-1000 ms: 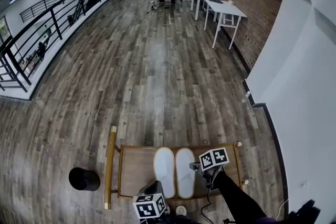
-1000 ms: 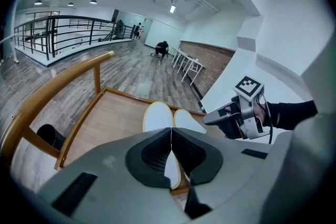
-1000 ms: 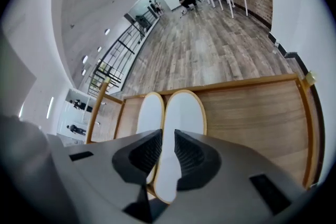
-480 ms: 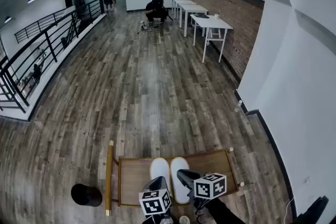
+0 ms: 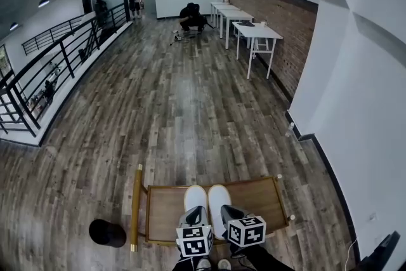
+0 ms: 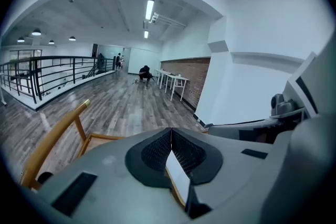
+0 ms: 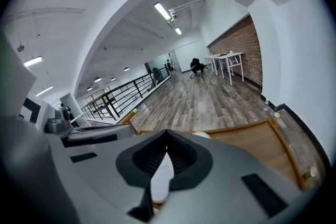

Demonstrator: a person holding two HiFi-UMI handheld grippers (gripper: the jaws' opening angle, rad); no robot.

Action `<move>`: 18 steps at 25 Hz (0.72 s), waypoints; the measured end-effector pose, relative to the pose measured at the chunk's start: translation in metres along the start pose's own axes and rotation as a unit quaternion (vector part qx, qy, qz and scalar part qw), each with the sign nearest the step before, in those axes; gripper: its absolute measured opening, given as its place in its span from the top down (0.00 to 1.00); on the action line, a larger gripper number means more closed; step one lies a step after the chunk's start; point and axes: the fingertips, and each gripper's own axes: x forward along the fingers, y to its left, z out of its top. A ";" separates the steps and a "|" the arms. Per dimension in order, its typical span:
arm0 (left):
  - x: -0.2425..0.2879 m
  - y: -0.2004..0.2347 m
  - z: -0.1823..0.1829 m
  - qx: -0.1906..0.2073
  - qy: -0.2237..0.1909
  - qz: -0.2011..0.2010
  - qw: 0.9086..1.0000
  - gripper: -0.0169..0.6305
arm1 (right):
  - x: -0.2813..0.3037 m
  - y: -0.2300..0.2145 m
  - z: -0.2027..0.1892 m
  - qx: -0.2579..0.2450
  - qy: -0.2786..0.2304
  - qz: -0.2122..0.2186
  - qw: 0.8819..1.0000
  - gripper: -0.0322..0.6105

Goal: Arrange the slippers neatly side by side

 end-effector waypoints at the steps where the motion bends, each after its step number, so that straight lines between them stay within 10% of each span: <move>1: -0.002 0.000 0.001 0.008 -0.005 0.003 1.000 0.97 | -0.001 0.000 0.000 -0.003 -0.003 -0.003 1.000 0.95; 18: -0.013 0.002 0.009 0.017 -0.029 0.013 0.999 0.97 | -0.004 0.004 0.008 -0.017 -0.020 -0.015 1.000 0.95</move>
